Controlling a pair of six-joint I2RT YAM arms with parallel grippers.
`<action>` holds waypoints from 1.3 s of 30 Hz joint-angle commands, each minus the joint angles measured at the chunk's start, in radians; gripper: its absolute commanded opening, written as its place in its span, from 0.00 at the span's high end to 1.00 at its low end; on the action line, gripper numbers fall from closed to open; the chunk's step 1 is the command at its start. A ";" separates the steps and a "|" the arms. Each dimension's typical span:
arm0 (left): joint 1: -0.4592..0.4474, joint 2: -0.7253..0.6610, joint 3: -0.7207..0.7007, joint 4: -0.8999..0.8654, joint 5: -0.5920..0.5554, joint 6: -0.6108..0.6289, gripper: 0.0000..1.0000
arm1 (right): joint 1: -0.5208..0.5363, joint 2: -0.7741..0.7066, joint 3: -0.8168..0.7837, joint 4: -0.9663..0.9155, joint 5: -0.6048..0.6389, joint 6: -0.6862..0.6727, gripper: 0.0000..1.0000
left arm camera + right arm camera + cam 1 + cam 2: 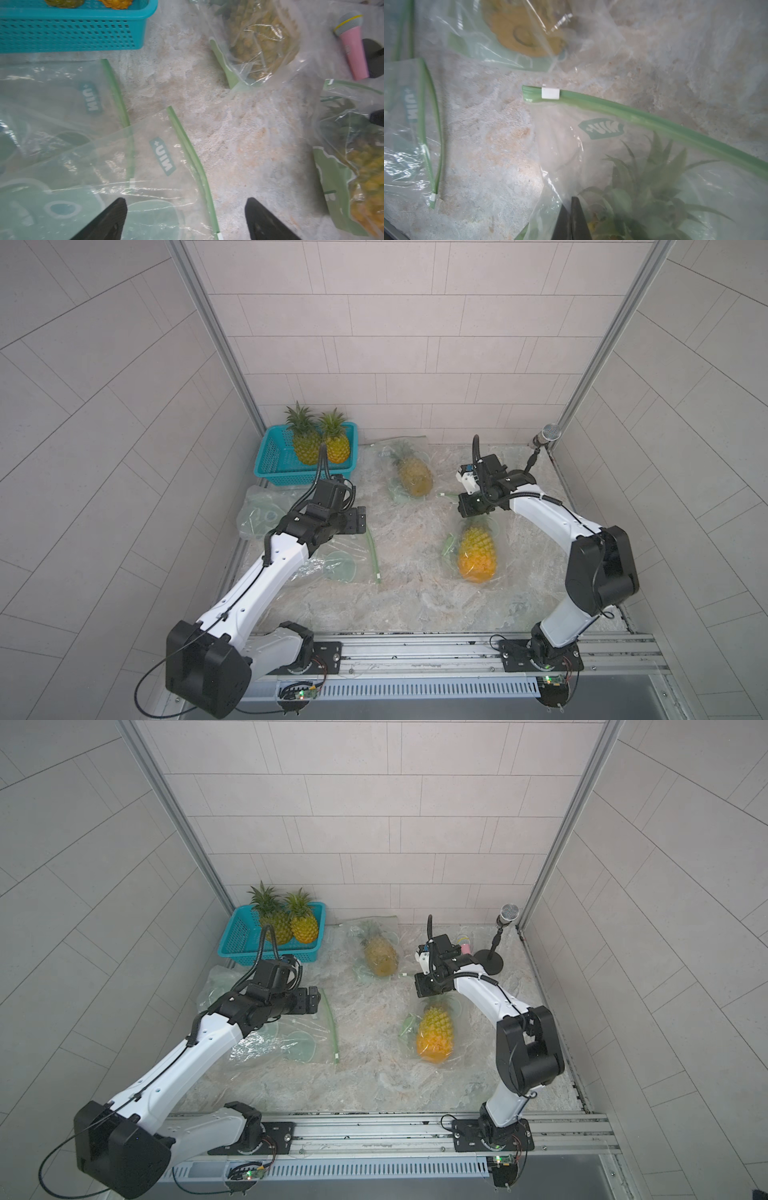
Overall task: Open the zip-top bag and take out the pineapple
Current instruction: Adjust the zipper food storage bag at the center of the board.
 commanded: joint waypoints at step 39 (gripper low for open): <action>-0.254 0.341 0.056 0.520 0.407 -0.321 0.64 | 0.131 -0.319 -0.353 0.427 -0.027 0.160 1.00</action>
